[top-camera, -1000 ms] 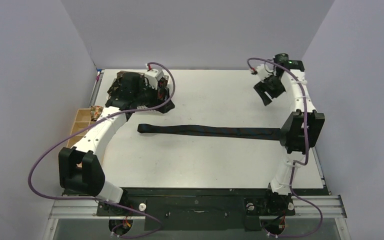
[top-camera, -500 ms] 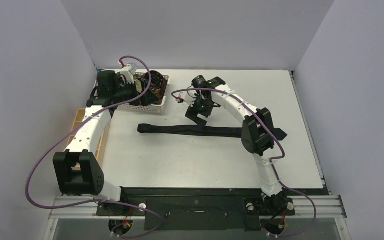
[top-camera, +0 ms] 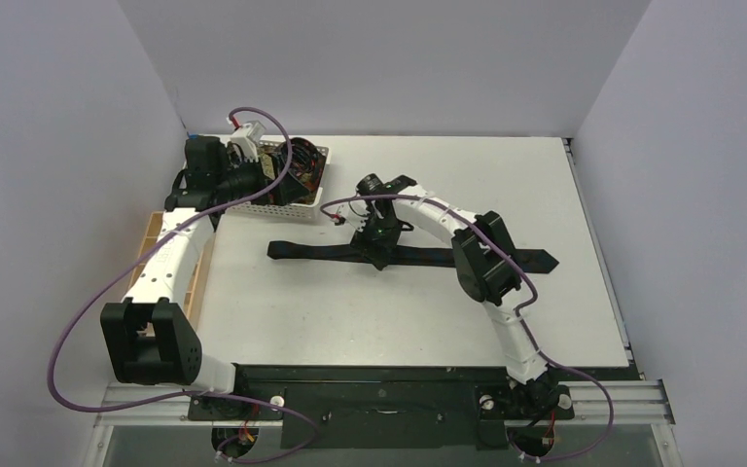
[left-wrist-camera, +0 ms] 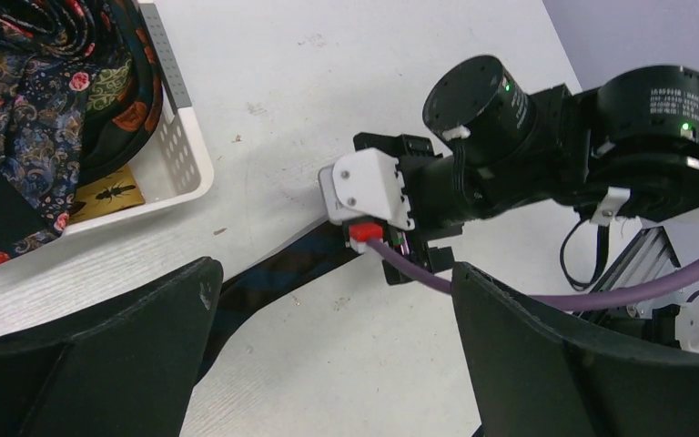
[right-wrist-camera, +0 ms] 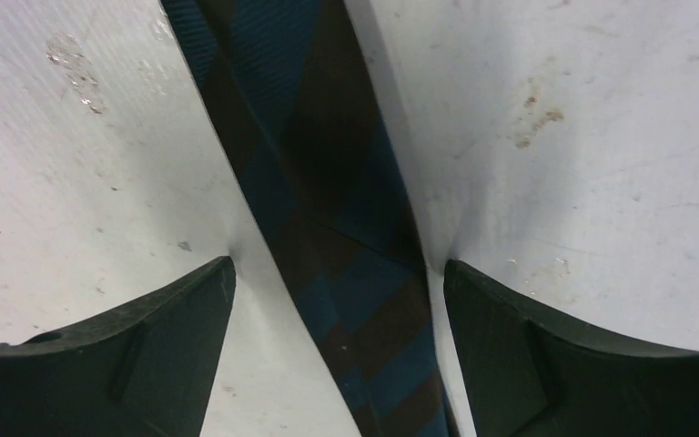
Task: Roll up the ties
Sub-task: Flatten out the tie at the center of the board.
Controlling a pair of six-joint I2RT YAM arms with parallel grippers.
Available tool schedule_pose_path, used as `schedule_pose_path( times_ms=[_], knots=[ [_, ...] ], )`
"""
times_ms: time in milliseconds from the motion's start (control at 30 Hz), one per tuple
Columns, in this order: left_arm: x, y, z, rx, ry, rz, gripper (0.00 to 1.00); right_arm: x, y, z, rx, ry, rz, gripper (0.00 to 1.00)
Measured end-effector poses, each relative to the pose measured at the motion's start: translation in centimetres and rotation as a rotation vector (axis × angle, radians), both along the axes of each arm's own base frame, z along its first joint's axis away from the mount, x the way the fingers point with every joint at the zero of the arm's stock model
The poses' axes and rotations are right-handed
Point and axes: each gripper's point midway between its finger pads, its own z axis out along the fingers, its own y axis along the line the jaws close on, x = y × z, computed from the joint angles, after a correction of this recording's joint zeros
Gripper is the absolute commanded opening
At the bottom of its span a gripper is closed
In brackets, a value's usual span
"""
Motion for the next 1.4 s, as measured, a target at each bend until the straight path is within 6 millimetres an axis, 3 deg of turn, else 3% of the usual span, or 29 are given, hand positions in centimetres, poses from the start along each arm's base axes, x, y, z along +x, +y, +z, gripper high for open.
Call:
schedule_pose_path(
  times_ms=[133,300,367,533,633,700,800,867,1000,1067,1133,1267,1400],
  knots=[
    [0.1,0.3,0.1,-0.014,0.01,0.019,0.96,-0.2,0.3,-0.7,-0.034,-0.05,0.02,0.65],
    [0.7,1.9,0.3,-0.033,0.019,0.07,0.96,-1.3,0.5,-0.8,-0.023,-0.077,0.044,0.36],
    [0.9,2.4,0.4,-0.038,0.023,0.088,0.96,-1.7,0.3,-0.8,-0.025,-0.091,0.055,0.33],
    [1.0,2.7,0.3,-0.042,0.029,0.104,0.96,-1.7,0.2,-0.8,-0.041,-0.123,0.065,0.4],
    [0.9,2.8,-0.1,-0.041,0.04,0.105,0.96,-1.5,0.1,-0.7,-0.045,-0.132,0.069,0.62],
    [0.6,2.8,-0.9,-0.04,0.059,0.108,0.96,-1.3,-0.2,-0.5,-0.045,-0.133,0.062,0.71],
    [0.2,2.9,-2.1,-0.027,0.092,0.118,0.96,-1.8,-1.7,0.0,-0.044,-0.092,0.042,0.74],
    [0.1,2.9,-2.6,-0.004,0.103,0.128,0.96,-2.2,-3.3,1.2,-0.03,-0.054,0.009,0.7],
    [-0.7,1.2,-4.0,0.083,0.119,0.099,0.96,-1.4,-9.2,6.3,0.061,-0.017,-0.165,0.52],
    [-1.4,-0.3,-4.6,0.12,0.124,0.061,0.96,-0.4,-13.4,8.6,0.094,-0.029,-0.288,0.42],
    [-1.9,-1.4,-4.9,0.138,0.121,0.032,0.96,0.2,-19.2,9.8,0.102,-0.031,-0.452,0.34],
    [-2.2,-1.5,-5.3,0.144,0.13,0.034,0.96,-0.4,-27.6,8.2,0.049,0.054,-0.723,0.25],
    [-2.1,-1.4,-5.3,0.138,0.132,0.04,0.96,-1.6,-32.6,5.7,-0.034,0.133,-0.871,0.18]
  ],
)
